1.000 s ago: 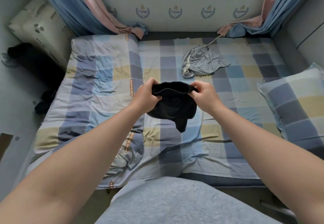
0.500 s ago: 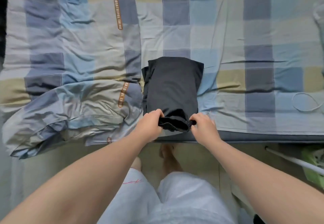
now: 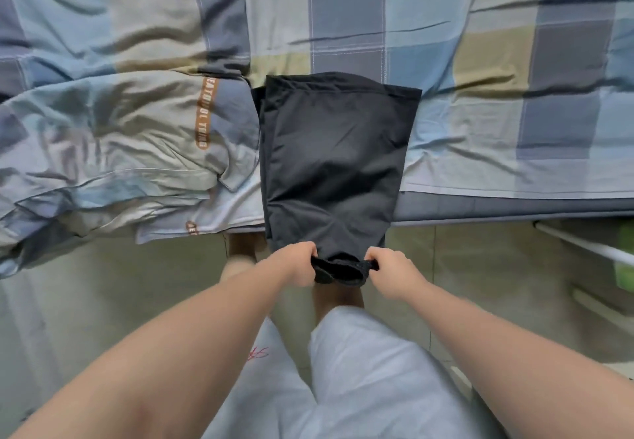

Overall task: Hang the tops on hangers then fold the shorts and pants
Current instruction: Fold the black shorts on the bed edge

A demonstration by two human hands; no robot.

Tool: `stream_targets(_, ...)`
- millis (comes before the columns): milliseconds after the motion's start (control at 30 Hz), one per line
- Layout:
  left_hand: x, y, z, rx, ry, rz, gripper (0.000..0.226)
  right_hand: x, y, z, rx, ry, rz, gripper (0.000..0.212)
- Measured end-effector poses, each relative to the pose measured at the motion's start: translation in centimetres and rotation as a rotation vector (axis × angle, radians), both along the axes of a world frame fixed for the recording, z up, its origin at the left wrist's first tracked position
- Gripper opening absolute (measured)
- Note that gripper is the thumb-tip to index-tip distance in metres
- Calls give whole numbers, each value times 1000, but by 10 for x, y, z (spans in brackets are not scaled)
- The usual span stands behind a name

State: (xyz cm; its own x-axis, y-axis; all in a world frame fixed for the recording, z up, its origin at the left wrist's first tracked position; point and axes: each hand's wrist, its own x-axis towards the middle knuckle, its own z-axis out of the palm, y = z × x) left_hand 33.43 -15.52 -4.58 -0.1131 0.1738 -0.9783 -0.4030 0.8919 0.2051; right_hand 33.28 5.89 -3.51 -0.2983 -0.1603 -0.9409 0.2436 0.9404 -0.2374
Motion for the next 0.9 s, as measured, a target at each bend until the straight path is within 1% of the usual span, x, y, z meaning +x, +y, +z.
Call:
stream_targets(100, -36, -5, 0, 24, -1, 116, 28, -32, 1, -2, -31, 67, -101, 17)
stream_targets(200, -86, -16, -6, 36, 103, 226, 29, -77, -2, -10, -61, 168, -239, 11)
stream_targets(300, -137, -27, -15, 36, 217, 347, 36, -131, -10, -21, -93, 260, -333, 15)
stream_targets(367, -167, -32, -20, 29, 347, 430, 38, -168, -18, -31, -96, 342, -398, 15)
stream_targets(400, -181, -34, -22, 11, 434, 461, 37, -185, -21, -37, -105, 374, -464, 12)
stream_targets(467, -203, -38, -26, -41, 579, 515, 48, -214, -28, -49, -134, 417, -614, 8)
stream_targets(500, -211, -41, -30, -57, 610, 546, 57, -224, -30, -55, -140, 450, -644, 13)
stream_targets(533, -216, -42, -34, -68, 612, 565, 67, -232, -31, -61, -132, 475, -645, 22)
stream_targets(600, -215, -44, -43, -112, 577, 552, 82, -236, -31, -69, -96, 485, -652, 37)
stream_targets(700, -193, -43, -59, -274, 549, 594, 88, -220, -24, -83, -6, 458, -703, 47)
stream_targets(800, -161, -45, -76, -433, 532, 735, 95, -196, -11, -98, 77, 418, -765, 70)
stream_targets(900, -140, -48, -98, -477, 495, 856, 108, -174, -5, -116, 47, 335, -865, 90)
